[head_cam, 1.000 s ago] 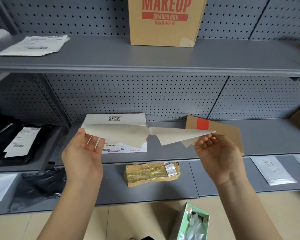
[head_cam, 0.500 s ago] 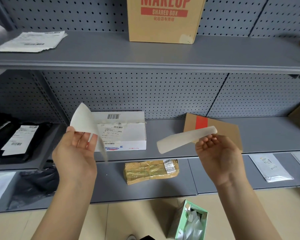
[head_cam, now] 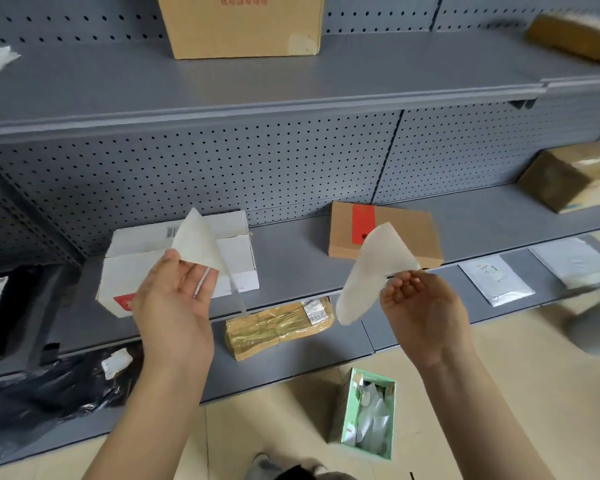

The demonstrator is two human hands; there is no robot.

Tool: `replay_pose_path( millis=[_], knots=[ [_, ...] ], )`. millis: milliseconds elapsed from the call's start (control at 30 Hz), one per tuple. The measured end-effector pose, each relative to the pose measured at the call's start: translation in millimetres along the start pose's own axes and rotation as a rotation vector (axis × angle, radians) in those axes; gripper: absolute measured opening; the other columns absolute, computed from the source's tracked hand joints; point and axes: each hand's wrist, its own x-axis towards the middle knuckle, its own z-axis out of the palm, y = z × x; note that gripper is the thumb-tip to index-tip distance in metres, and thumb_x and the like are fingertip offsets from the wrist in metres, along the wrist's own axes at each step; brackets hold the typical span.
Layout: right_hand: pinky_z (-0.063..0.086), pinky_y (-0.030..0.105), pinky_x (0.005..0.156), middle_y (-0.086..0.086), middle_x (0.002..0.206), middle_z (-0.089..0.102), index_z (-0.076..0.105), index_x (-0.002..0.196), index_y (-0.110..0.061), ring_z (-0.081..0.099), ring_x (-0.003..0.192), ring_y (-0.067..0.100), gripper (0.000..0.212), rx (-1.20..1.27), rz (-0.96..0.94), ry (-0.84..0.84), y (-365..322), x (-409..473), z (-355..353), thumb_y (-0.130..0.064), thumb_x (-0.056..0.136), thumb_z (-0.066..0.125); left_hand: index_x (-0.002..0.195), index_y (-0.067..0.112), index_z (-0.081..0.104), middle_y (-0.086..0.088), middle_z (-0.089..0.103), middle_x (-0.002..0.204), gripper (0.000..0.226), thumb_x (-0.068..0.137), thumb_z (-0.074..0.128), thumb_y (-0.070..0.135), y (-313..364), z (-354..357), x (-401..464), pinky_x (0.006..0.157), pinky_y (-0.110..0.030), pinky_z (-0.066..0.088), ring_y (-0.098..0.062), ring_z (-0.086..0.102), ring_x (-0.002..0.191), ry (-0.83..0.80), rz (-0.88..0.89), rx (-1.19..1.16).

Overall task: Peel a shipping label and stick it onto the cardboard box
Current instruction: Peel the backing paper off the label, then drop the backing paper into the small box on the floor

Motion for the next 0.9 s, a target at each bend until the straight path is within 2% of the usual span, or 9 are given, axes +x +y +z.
replay_pose_path(
  millis=[267,433,667,900],
  knots=[
    [0.04,0.023,0.064,0.001,0.059,0.052,0.05,0.067,-0.011,0.051,0.053,0.013,0.025,0.062,-0.096,0.139,-24,-9,-30,-0.007,0.089,0.039,0.088,0.015,0.059,0.004,0.056,0.072,0.009,0.093,0.052,0.018,-35,37,-12,0.074,-0.026,0.056,-0.009,0.061,0.064,-0.091,-0.126,0.071],
    [0.039,0.023,0.062,0.002,0.06,0.052,0.05,0.065,-0.01,0.05,0.054,0.014,0.027,0.088,-0.158,0.175,-38,-18,-44,-0.005,0.088,0.037,0.073,0.013,0.055,0.009,0.059,0.056,0.021,0.093,0.053,0.019,-53,57,-20,0.068,-0.023,0.055,-0.009,0.062,0.059,-0.172,-0.187,0.114],
    [0.04,0.023,0.064,0.002,0.062,0.05,0.049,0.061,-0.011,0.051,0.056,0.015,0.028,0.143,-0.221,0.24,-55,-31,-66,-0.007,0.087,0.042,0.083,0.011,0.059,0.0,0.062,0.076,0.014,0.093,0.052,0.018,-79,79,-32,0.076,-0.027,0.056,-0.012,0.066,0.073,-0.267,-0.288,0.145],
    [0.045,0.021,0.059,0.001,0.061,0.051,0.051,0.066,-0.011,0.053,0.055,0.012,0.026,0.19,-0.304,0.288,-65,-43,-86,-0.003,0.087,0.036,0.083,0.012,0.061,0.006,0.068,0.066,0.016,0.094,0.051,0.017,-102,97,-44,0.072,-0.025,0.056,-0.011,0.068,0.072,-0.362,-0.371,0.185]
  ],
)
